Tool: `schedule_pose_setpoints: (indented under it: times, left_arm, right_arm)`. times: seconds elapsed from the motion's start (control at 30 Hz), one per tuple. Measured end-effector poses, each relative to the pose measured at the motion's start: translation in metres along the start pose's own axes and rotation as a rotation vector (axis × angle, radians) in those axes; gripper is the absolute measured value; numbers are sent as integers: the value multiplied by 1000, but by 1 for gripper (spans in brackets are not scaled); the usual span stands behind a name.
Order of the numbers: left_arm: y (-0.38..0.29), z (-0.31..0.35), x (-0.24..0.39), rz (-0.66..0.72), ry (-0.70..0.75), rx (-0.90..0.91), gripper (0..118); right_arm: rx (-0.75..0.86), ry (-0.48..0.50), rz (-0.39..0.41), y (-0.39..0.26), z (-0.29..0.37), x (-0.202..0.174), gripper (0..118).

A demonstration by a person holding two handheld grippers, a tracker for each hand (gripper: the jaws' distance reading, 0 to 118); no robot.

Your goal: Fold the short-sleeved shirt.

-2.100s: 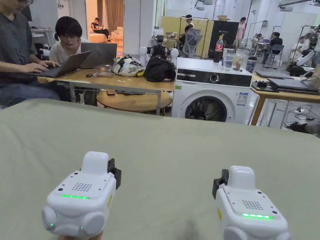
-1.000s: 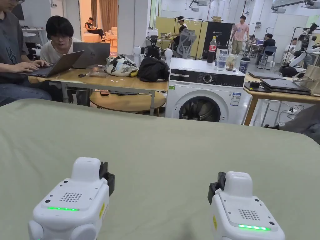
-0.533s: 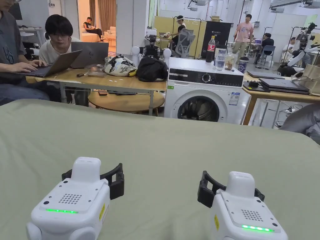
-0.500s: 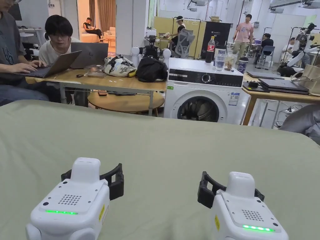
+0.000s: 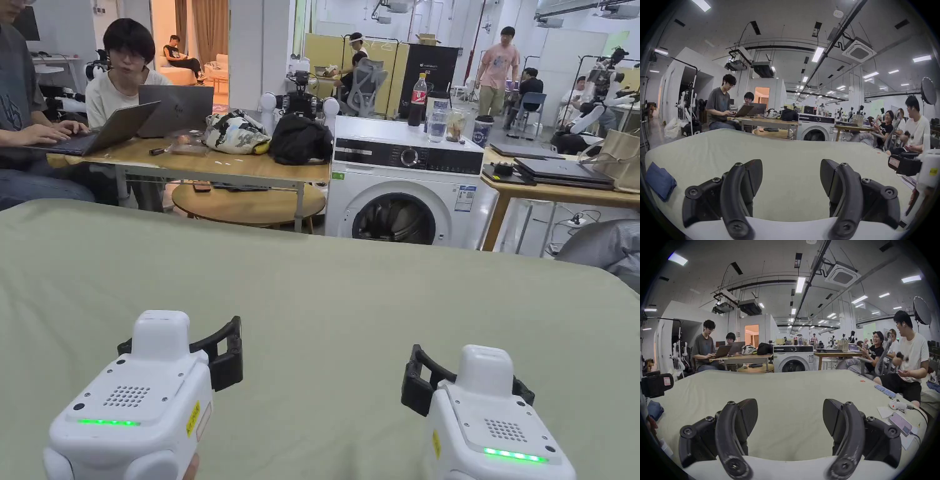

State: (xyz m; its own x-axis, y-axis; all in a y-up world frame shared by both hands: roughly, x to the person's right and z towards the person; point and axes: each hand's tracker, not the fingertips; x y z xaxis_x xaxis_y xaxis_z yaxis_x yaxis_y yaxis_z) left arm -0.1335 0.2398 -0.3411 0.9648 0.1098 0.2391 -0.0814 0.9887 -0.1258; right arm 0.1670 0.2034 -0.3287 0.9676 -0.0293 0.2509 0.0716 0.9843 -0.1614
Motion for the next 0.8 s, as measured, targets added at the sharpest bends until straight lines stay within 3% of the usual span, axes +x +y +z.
schedule_pose_setpoints:
  times: [0.27, 0.8]
  left_arm:
    - [-2, -1, 2, -67, 11, -39, 74]
    - [-4, 7, 1, -72, 40, -17, 74]
  right_arm:
    - [-55, 0, -78, 10, -2, -2, 84]
    - [-106, -27, -116, 12, -10, -1, 84]
